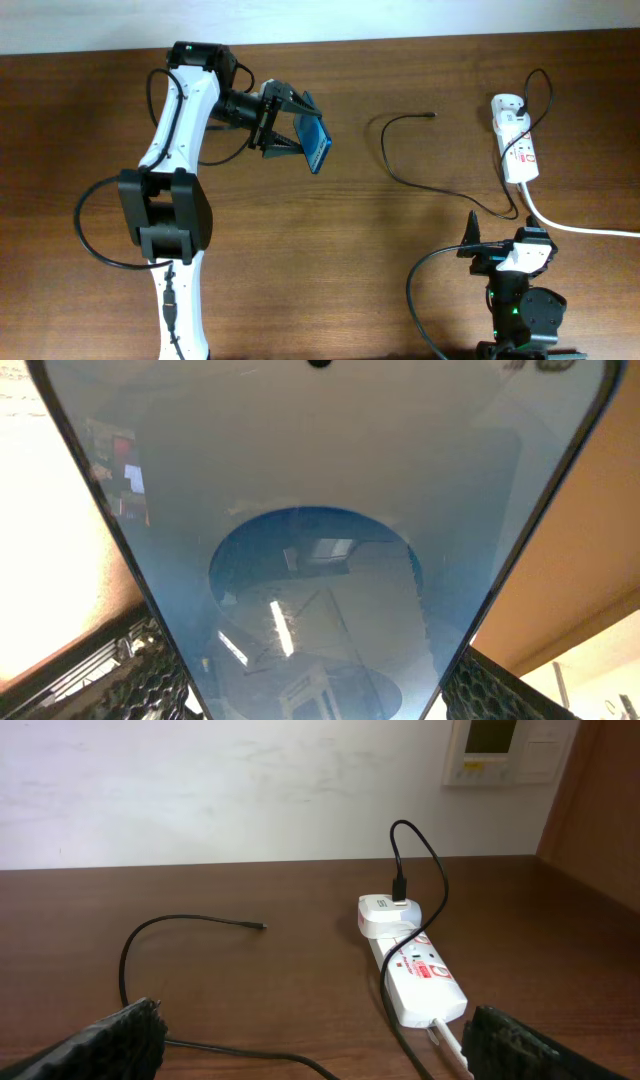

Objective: Plug charger to phone and switch on socket
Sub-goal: 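Lift the phone with the left gripper and tilt it upright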

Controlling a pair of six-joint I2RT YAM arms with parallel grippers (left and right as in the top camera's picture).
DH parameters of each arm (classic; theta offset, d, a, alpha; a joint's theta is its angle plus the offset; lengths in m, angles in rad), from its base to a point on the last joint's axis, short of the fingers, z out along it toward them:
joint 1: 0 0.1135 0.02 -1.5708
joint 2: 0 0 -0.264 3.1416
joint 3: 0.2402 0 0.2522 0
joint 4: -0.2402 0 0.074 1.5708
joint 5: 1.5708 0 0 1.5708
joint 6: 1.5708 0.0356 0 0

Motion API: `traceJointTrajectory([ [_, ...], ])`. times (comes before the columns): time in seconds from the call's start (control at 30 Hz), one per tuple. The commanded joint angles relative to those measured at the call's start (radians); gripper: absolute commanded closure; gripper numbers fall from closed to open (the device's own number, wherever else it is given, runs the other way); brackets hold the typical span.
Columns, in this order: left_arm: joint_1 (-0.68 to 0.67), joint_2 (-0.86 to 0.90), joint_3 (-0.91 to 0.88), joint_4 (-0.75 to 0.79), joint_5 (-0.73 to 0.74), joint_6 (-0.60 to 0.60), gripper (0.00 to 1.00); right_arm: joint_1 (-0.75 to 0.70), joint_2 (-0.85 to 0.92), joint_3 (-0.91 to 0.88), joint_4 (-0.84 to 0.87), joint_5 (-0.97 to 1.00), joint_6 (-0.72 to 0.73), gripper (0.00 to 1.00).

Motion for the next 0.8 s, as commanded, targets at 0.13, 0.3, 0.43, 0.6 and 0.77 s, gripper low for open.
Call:
traceJointTrajectory([
  [0.13,0.003,-0.045,0.027,-0.005,0.049,0.039,0.51,0.0,-0.005,-0.005,-0.005,-0.005,-0.003,0.01],
  [0.3,0.006,-0.045,0.027,-0.005,0.05,0.038,0.52,0.0,-0.005,-0.005,-0.005,-0.005,-0.003,0.01],
  [0.43,0.006,-0.045,0.027,-0.005,0.06,0.039,0.51,0.0,-0.005,-0.005,-0.005,-0.005,-0.003,0.01],
  [0.6,0.015,-0.045,0.027,-0.005,0.06,0.039,0.52,0.0,-0.005,-0.005,-0.005,-0.005,-0.003,0.01],
  [0.77,0.018,-0.045,0.027,-0.005,0.056,0.039,0.52,0.0,-0.005,-0.005,-0.005,-0.005,-0.003,0.01],
])
